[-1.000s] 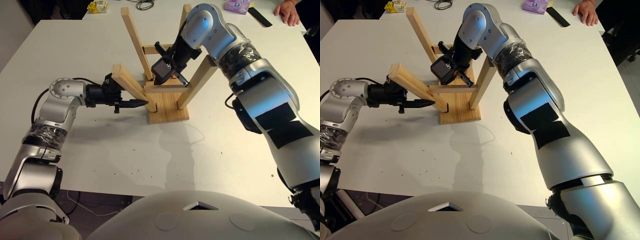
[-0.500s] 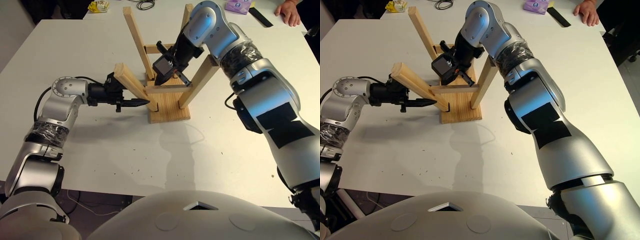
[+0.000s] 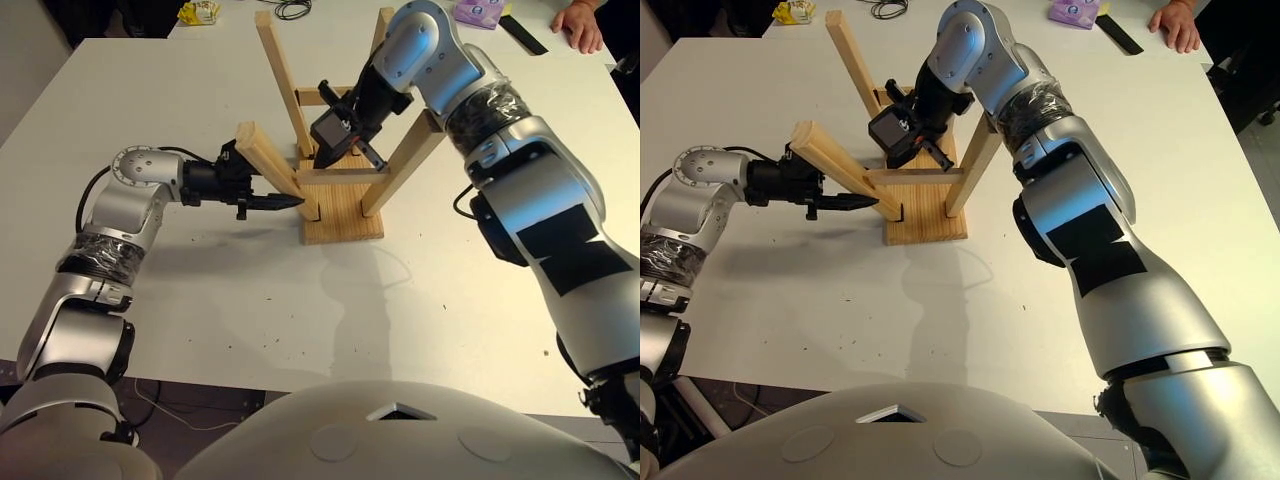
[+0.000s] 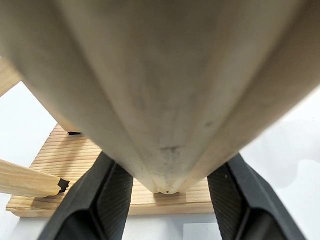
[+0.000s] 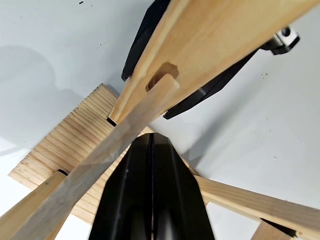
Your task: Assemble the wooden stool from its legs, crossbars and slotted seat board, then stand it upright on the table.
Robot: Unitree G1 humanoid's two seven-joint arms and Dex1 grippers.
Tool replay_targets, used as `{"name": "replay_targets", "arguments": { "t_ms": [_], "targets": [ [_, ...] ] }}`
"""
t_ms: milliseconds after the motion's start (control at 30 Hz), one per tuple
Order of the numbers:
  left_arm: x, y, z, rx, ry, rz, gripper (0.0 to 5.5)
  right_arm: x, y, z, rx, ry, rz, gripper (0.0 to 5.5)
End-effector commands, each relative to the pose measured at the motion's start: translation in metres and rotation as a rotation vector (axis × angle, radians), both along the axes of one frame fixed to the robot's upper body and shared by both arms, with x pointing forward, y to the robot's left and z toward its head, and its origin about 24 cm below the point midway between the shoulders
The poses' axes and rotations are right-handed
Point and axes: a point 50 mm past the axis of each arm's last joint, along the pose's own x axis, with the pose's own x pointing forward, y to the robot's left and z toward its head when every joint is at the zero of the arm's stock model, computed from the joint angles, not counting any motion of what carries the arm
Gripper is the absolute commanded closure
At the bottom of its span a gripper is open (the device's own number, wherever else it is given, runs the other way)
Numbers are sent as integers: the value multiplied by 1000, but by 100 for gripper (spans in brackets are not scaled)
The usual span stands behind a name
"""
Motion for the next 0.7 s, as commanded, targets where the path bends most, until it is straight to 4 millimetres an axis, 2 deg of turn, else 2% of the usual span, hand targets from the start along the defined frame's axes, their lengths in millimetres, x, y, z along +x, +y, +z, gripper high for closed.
{"name": "replay_targets", "arguments": {
  "t_ms": [33, 167, 267, 367, 533, 700],
  "targets": [
    [-38, 4, -106, 432, 386, -14, 344, -10, 12, -11, 27, 75, 73, 550],
    [-36, 4, -106, 431, 383, -14, 344, -9, 11, -11, 24, 70, 64, 550],
    [-37, 5, -107, 430, 386, -16, 344, 1, 9, -5, 41, -67, -24, 550],
    [-38, 5, -108, 429, 389, -20, 344, 5, 7, -2, 42, -114, -56, 550],
    [-38, 5, -108, 431, 391, -26, 344, 3, 7, -2, 21, -93, -28, 550],
    [-37, 4, -108, 438, 389, -30, 344, -5, 8, 4, 38, 45, 40, 550]
  ]
}}
